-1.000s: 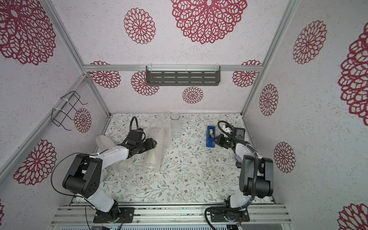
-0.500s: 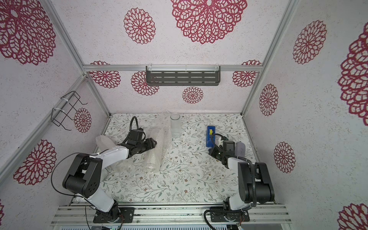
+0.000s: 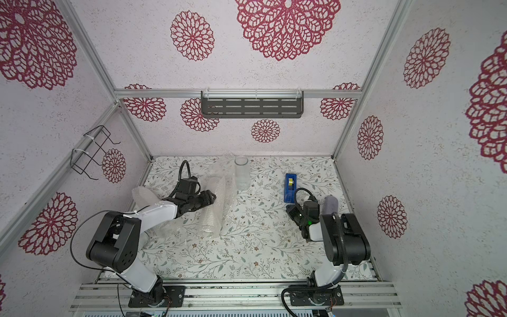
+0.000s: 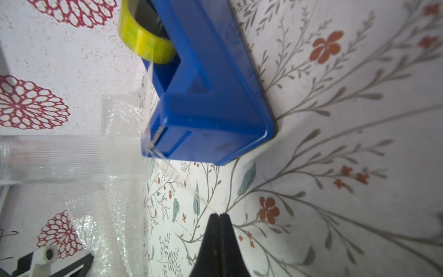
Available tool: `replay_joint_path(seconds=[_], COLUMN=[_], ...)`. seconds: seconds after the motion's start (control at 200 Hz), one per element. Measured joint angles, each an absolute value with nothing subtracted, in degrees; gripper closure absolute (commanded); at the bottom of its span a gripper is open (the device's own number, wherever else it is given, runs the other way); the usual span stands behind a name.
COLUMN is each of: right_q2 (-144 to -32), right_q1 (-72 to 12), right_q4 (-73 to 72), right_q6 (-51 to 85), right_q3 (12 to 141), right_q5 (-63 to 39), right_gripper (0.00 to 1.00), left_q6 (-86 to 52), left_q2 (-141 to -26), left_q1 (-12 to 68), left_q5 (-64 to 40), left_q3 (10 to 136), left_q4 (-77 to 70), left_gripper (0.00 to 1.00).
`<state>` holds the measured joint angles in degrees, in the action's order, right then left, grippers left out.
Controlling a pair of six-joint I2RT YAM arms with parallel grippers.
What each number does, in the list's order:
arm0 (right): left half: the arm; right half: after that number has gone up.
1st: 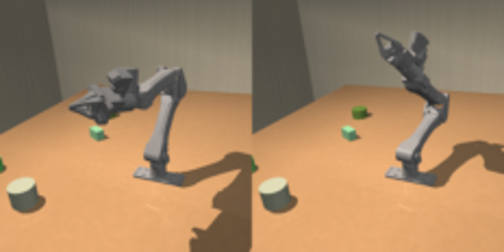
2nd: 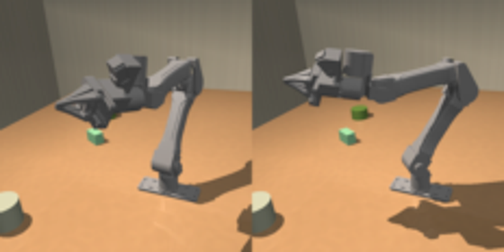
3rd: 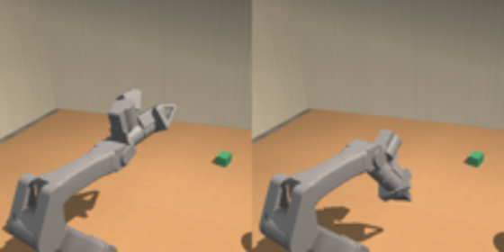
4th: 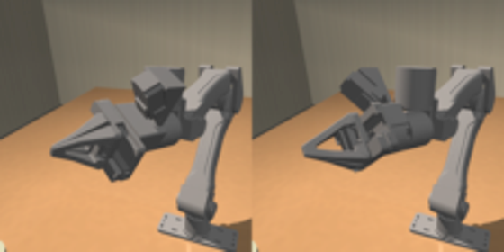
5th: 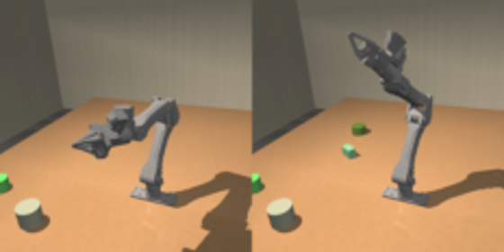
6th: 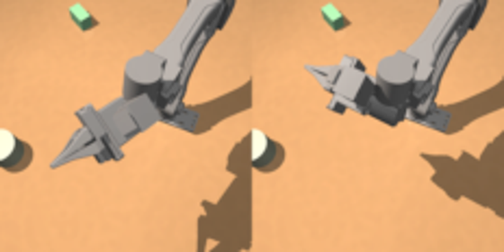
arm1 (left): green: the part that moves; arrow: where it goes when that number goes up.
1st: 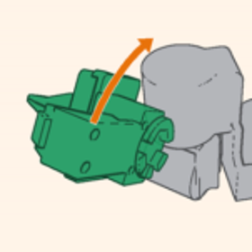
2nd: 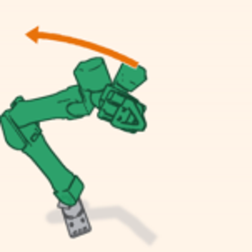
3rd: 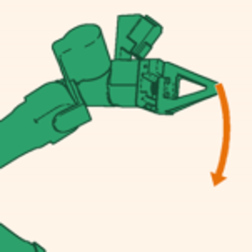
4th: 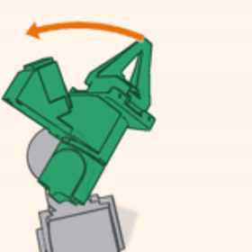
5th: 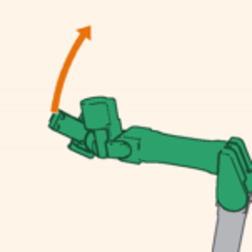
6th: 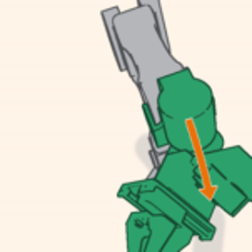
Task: Wrap vases in bubble wrap
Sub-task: Tear off the tape using the Tape Cutter, then move the wrapped vase to the center of the board.
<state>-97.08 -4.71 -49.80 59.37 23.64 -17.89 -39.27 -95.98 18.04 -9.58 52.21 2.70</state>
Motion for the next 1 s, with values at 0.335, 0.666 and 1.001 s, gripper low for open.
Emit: replay_joint_path(seconds=[0.335,0.666,1.001], right_q2=[-102.61,-108.22,-102.43], right_q1=[-7.27,-8.88,-12.21], right_q4=[-58.67,-67.18,-62.57], right_q6=[68.2,74.98,69.23], right_q3=[24.51,23.42,22.7], right_q5=[-17.06,-15.75,-15.66], right_gripper=[1.0,1.0,1.0], left_q6=[-39.4,-39.48,-39.48], left_q2=[-95.9,-95.9,-95.96], left_q1=[18.04,18.04,18.04], left_q5=[-9.54,-9.56,-10.0], left_q3=[52.66,53.1,53.23], left_q4=[3.79,4.73,4.89], left_gripper=[0.37,0.37,0.38])
